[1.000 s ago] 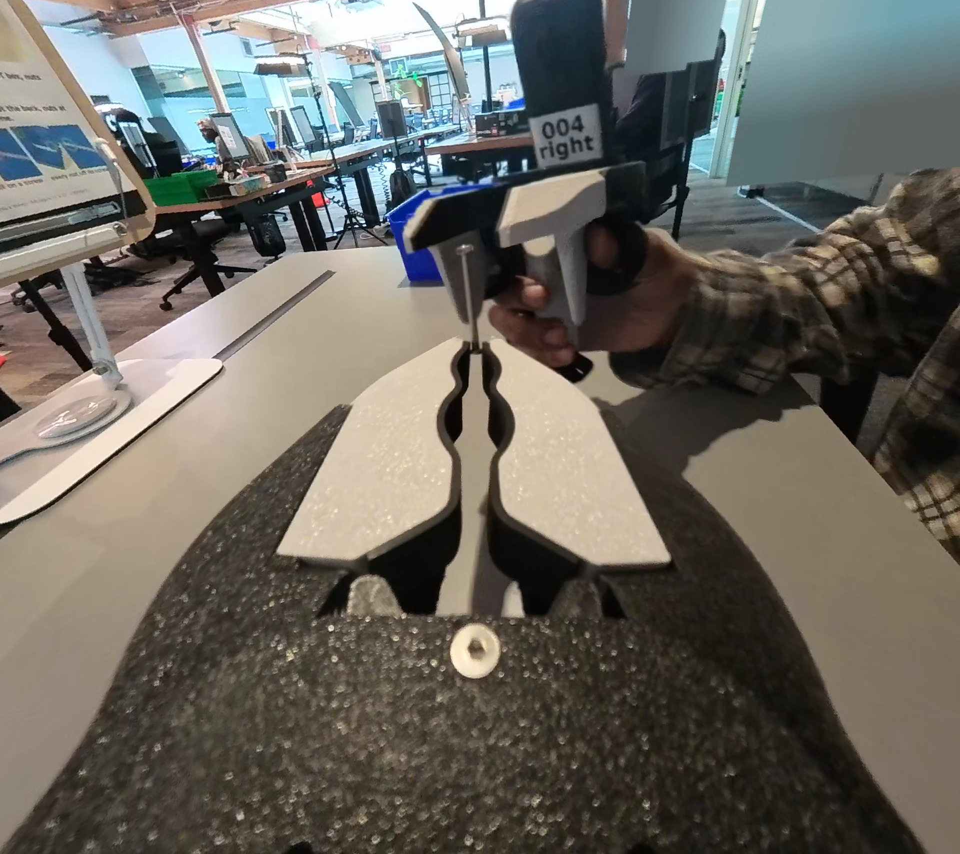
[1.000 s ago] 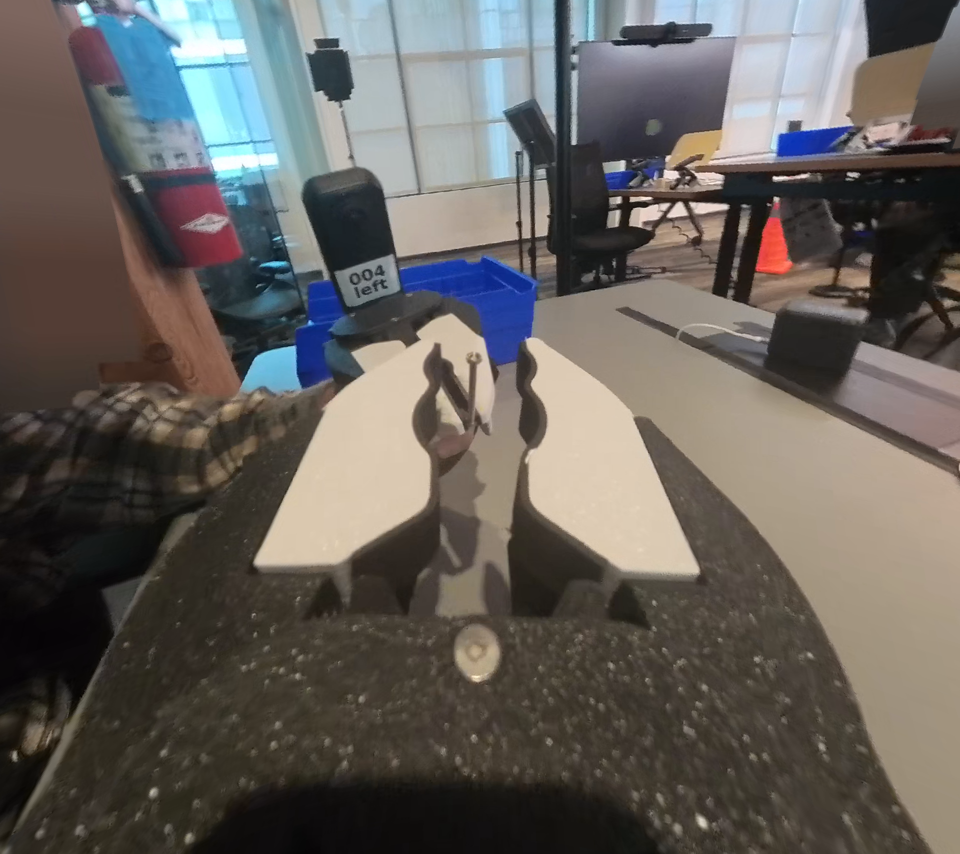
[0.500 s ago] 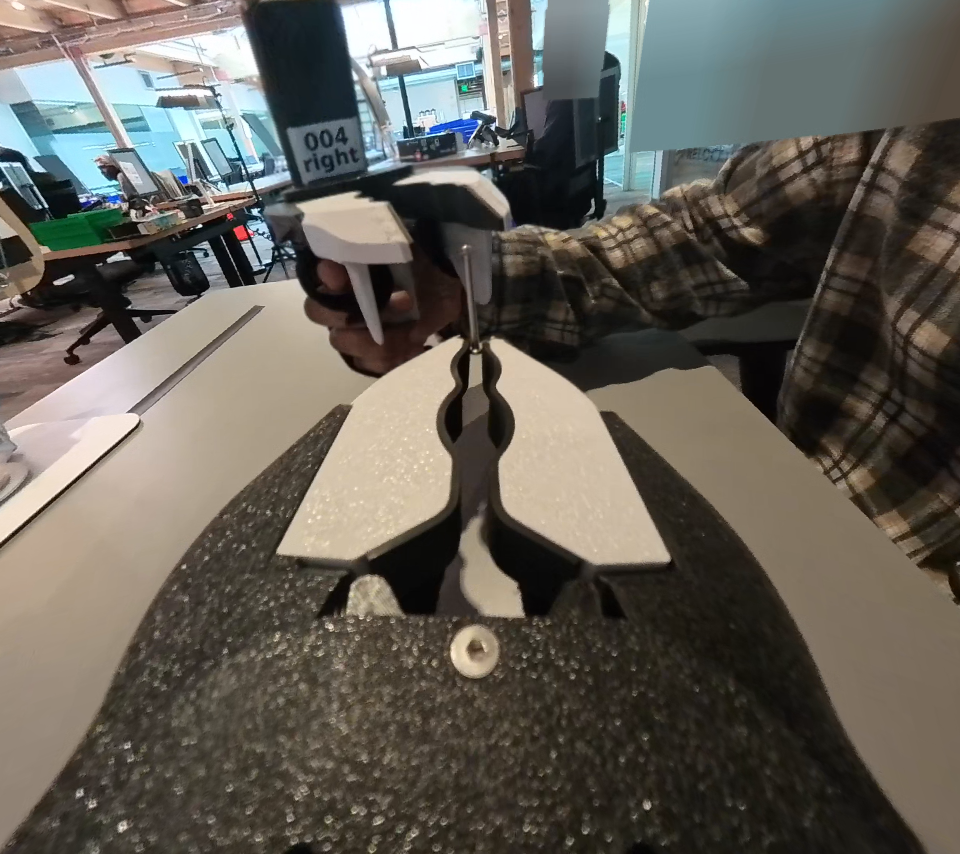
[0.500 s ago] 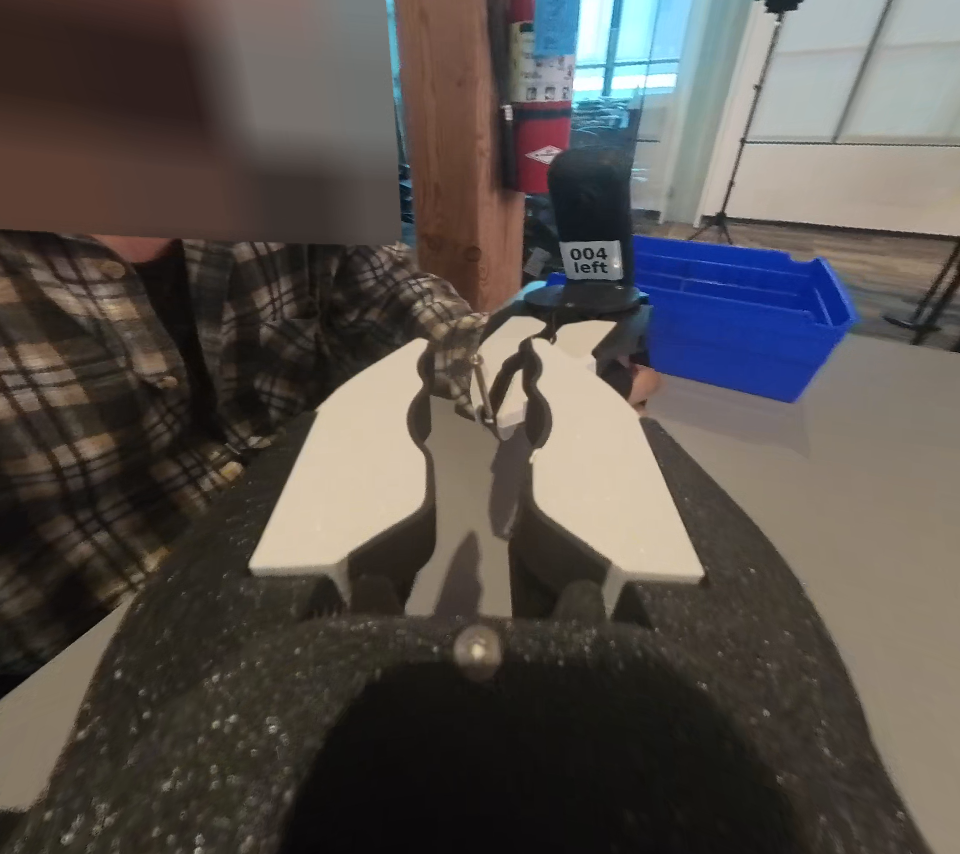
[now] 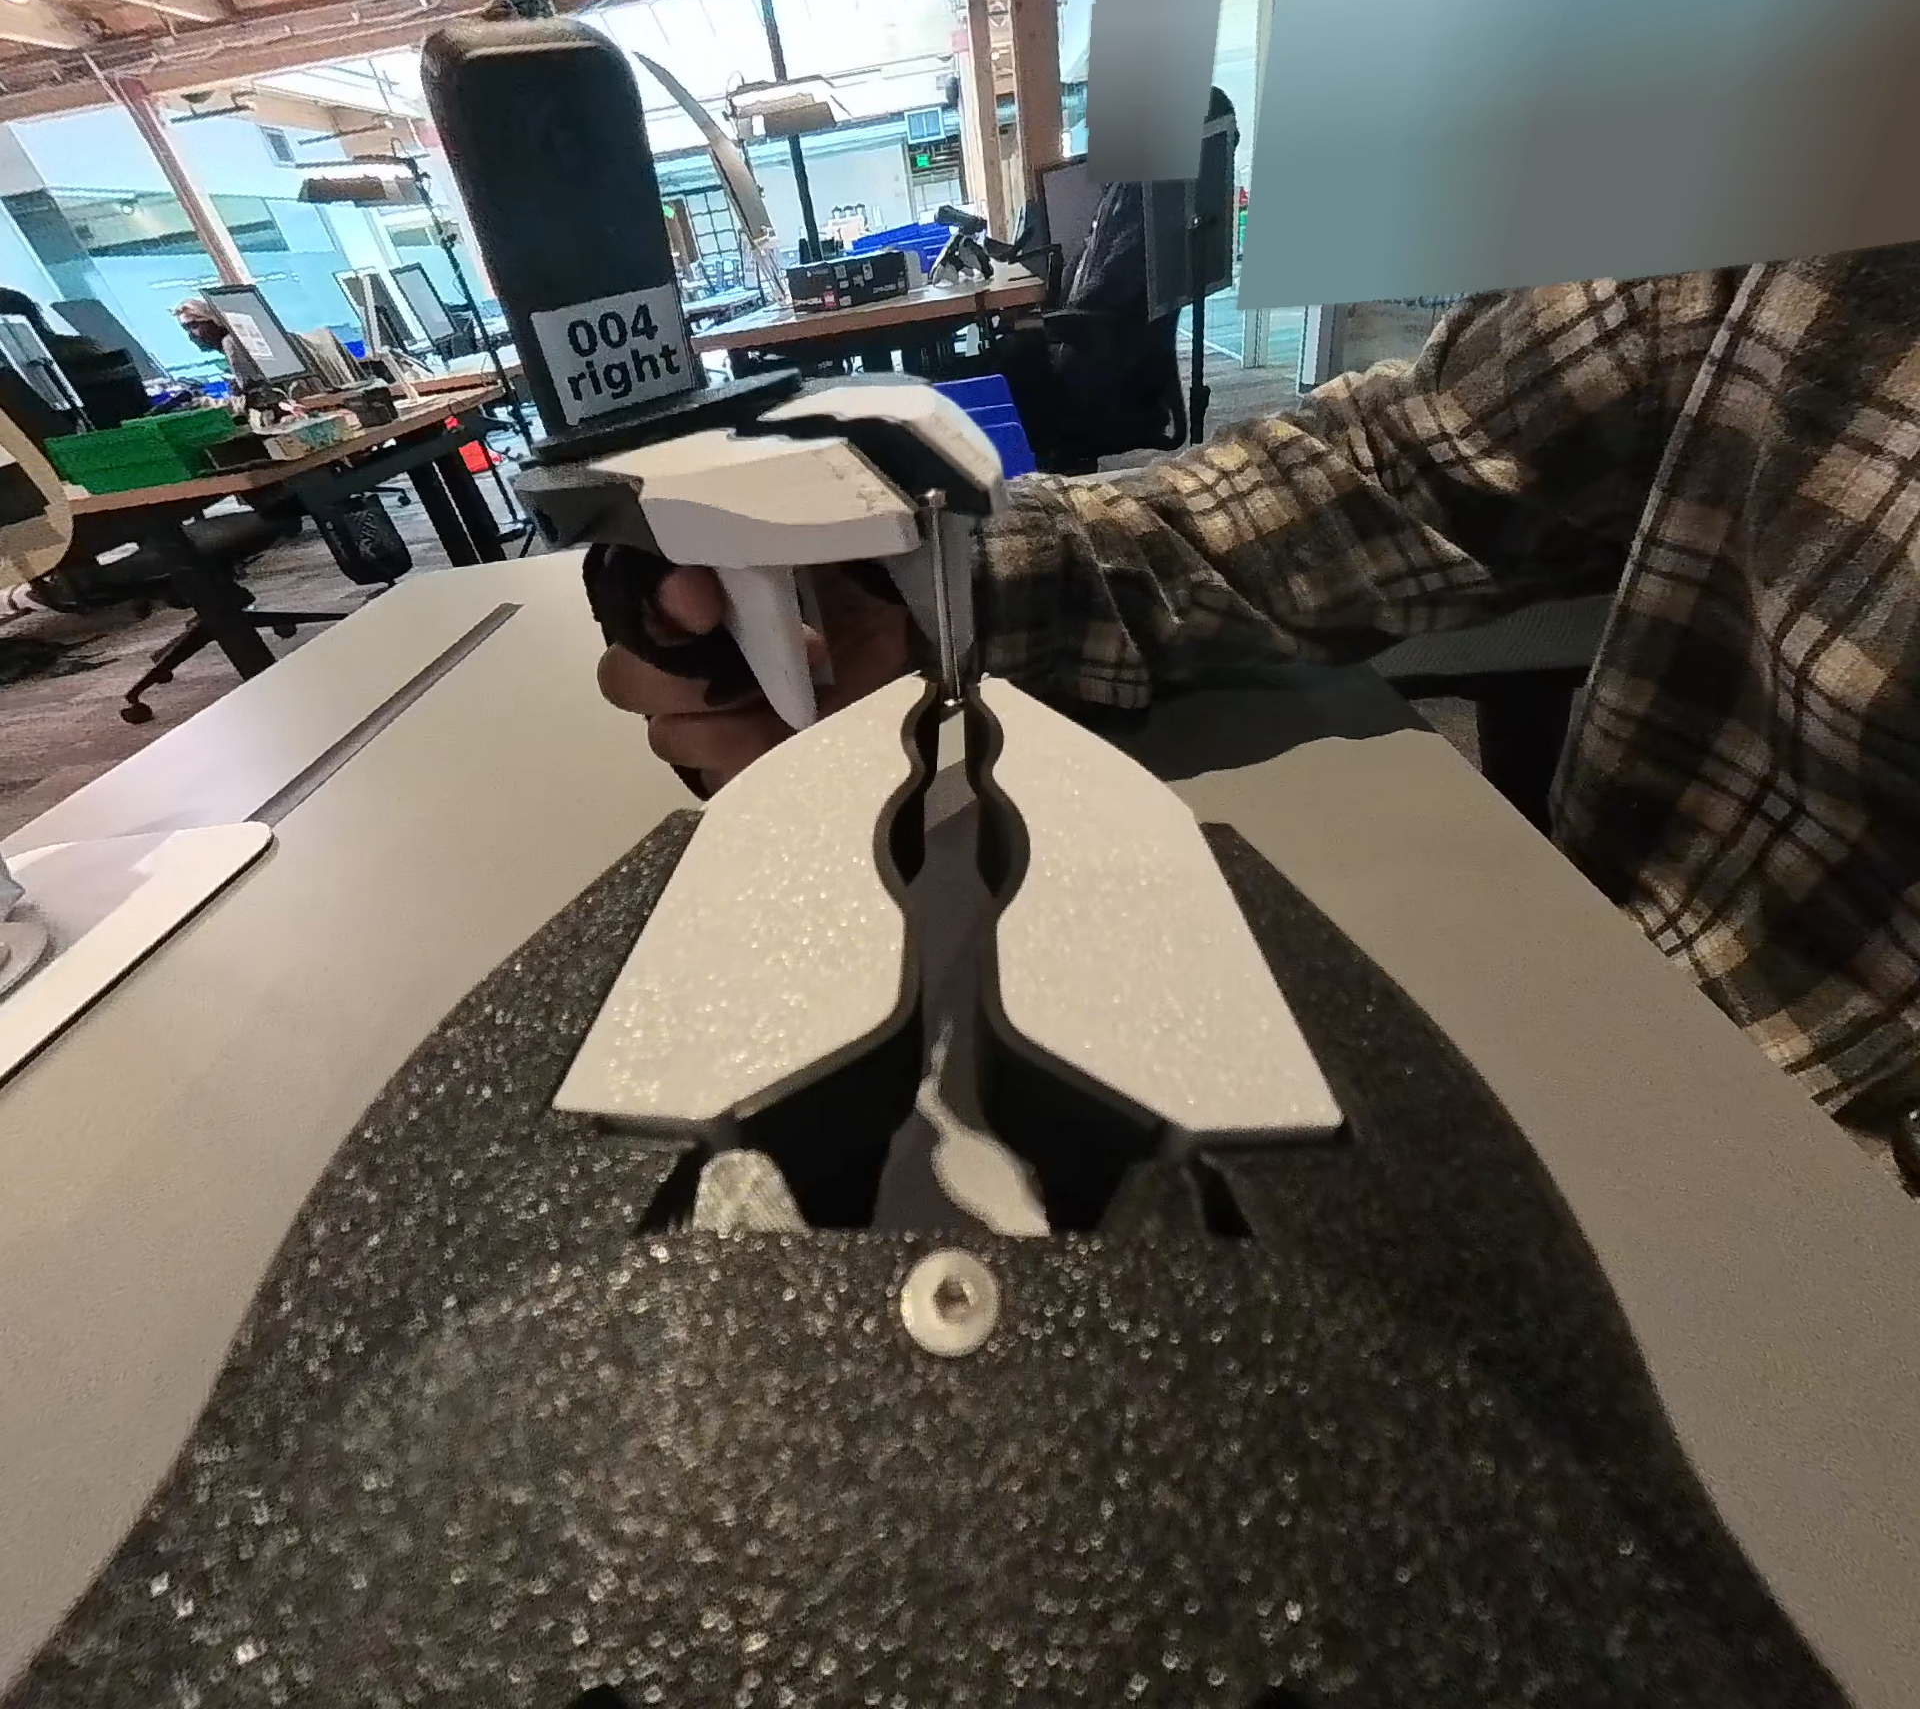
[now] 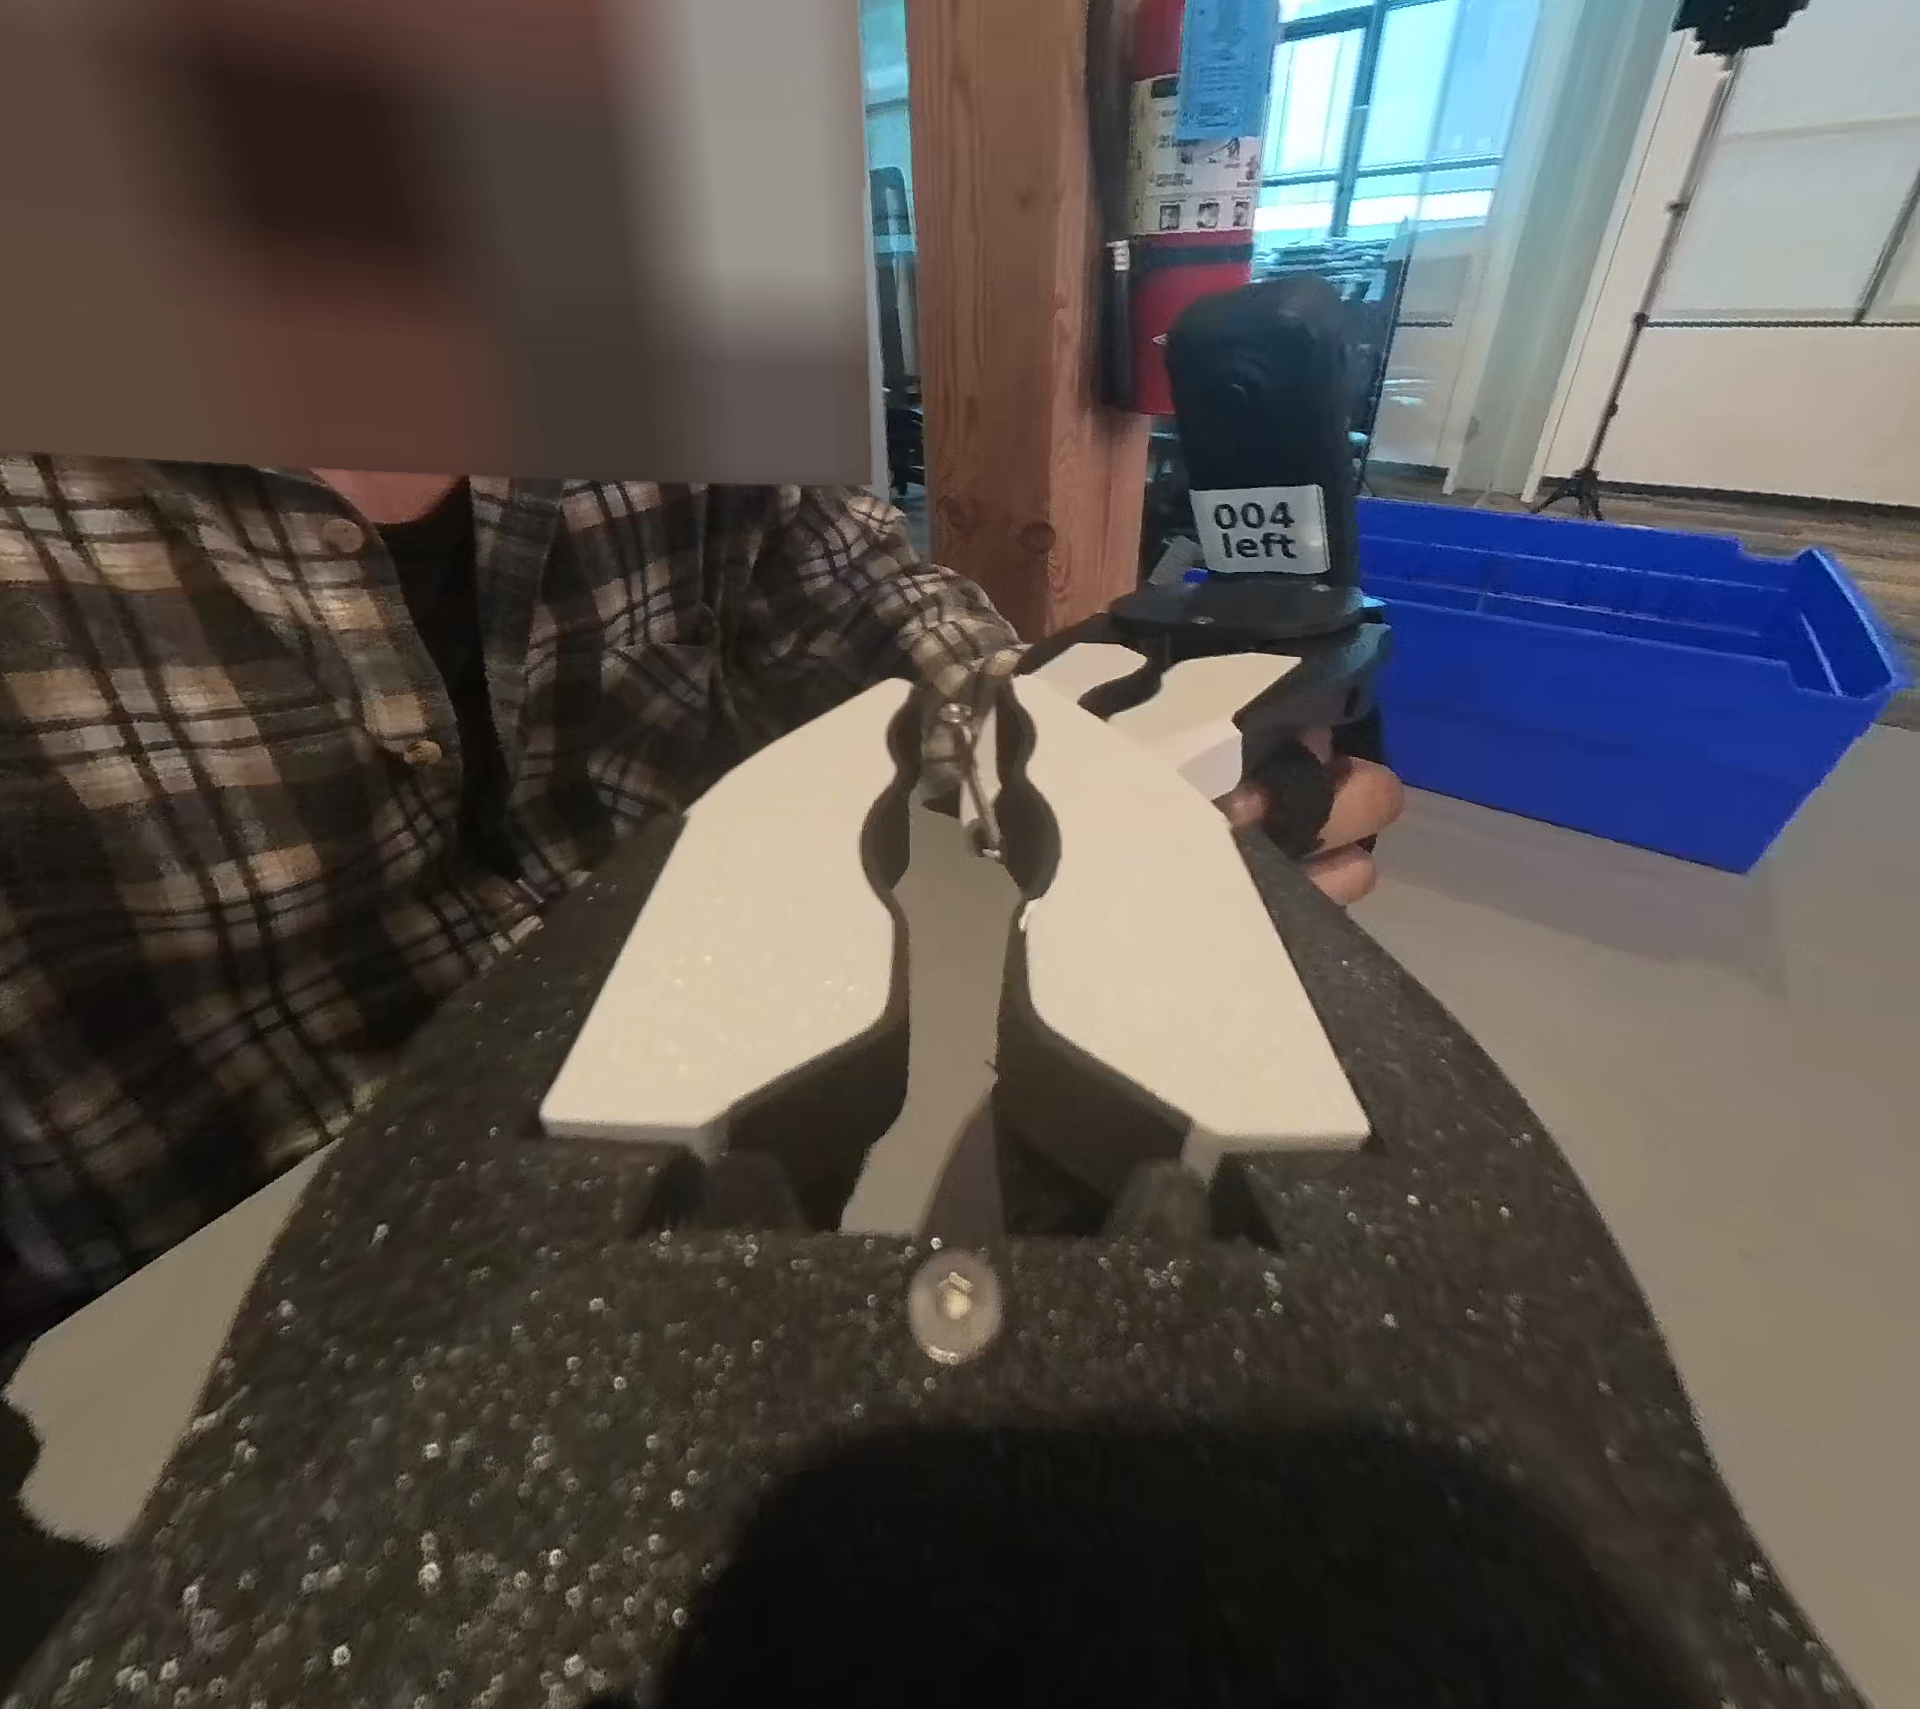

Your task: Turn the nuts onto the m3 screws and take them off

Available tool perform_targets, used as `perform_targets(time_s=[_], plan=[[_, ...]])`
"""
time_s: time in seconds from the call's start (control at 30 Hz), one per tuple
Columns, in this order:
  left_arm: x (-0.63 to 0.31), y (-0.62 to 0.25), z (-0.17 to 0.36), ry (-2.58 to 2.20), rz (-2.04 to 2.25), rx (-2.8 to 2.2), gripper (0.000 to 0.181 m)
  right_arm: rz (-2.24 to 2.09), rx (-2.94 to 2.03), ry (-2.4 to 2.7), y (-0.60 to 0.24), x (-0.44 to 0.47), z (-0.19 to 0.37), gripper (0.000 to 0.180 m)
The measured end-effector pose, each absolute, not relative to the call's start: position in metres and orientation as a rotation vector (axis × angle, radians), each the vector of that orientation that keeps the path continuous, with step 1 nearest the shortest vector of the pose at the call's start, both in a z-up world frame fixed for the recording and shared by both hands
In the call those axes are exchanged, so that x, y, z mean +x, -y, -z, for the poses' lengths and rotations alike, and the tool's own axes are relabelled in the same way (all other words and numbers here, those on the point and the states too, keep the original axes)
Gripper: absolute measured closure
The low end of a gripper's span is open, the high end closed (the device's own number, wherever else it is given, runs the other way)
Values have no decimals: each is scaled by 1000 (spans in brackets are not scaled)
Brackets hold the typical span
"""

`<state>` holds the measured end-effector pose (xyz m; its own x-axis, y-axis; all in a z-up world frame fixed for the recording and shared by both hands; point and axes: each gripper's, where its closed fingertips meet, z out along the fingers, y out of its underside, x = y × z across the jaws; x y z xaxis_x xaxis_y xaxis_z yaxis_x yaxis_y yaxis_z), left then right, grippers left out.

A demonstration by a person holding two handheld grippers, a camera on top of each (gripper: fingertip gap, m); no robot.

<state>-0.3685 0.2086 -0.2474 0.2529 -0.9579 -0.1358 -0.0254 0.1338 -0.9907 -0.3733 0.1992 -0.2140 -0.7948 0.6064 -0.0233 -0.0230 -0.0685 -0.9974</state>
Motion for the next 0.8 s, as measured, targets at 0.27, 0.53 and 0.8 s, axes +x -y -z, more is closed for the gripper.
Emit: perform_targets(time_s=[0.27,0.53,0.8], plan=[[-374,-217,249,-1044,891,-1266,177,-1852,-706,1719,-209,-381,217,175],[-381,-228,251,-982,841,-1321,177,-1769,-879,1552,-224,-387,220,175],[-382,-230,252,-968,827,-1335,177,-1748,-943,1397,-231,-382,215,175]])
